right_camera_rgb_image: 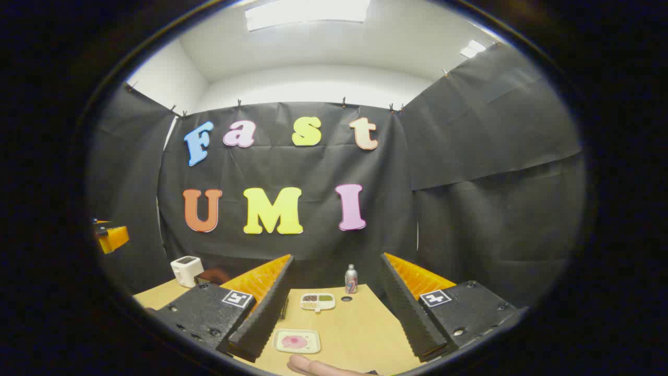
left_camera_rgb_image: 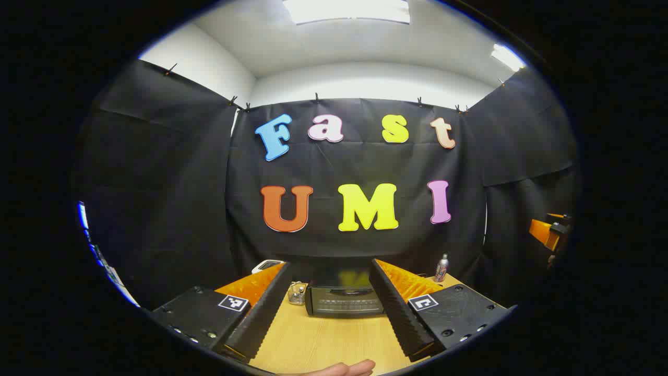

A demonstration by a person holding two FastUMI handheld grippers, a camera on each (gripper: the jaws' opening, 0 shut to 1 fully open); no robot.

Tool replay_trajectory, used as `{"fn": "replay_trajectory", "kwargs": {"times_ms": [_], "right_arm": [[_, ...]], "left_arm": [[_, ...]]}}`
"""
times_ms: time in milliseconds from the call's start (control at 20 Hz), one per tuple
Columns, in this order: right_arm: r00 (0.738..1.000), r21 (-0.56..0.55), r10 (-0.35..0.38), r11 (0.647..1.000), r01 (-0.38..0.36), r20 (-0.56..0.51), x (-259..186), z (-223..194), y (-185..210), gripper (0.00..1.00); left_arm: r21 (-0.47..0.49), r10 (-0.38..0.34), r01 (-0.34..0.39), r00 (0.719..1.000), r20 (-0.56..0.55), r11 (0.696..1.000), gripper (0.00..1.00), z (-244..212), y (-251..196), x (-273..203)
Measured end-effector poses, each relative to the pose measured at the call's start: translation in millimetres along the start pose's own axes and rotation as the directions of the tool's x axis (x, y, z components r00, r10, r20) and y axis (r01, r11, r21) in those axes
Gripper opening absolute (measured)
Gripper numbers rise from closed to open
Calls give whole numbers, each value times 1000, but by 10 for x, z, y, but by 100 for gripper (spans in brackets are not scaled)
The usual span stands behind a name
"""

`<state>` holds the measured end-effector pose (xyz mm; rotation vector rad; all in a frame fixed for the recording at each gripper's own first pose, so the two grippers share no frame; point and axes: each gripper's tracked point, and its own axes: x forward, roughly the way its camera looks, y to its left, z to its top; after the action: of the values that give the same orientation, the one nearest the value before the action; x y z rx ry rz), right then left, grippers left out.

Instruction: Open the electric oven with the left hand, put the food in, and close the electric oven.

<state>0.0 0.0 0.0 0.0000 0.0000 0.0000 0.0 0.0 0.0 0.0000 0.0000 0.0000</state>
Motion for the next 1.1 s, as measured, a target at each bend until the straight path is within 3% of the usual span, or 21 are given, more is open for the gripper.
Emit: {"fn": "replay_trajectory", "kwargs": {"times_ms": [300,700,1100], "right_arm": [[1000,-21,-8,1000,8,22,8,36,-24,99],[999,-45,28,999,-26,45,49,-45,-14,99],[999,-45,34,998,-32,40,576,-274,-19,99]], "left_arm": [[37,-5,6,1000,-31,999,95,-177,6,47],[5,-36,36,999,-11,999,95,-314,-8,293],[-6,-75,75,988,-137,997,95,-1034,-128,1414]]}}
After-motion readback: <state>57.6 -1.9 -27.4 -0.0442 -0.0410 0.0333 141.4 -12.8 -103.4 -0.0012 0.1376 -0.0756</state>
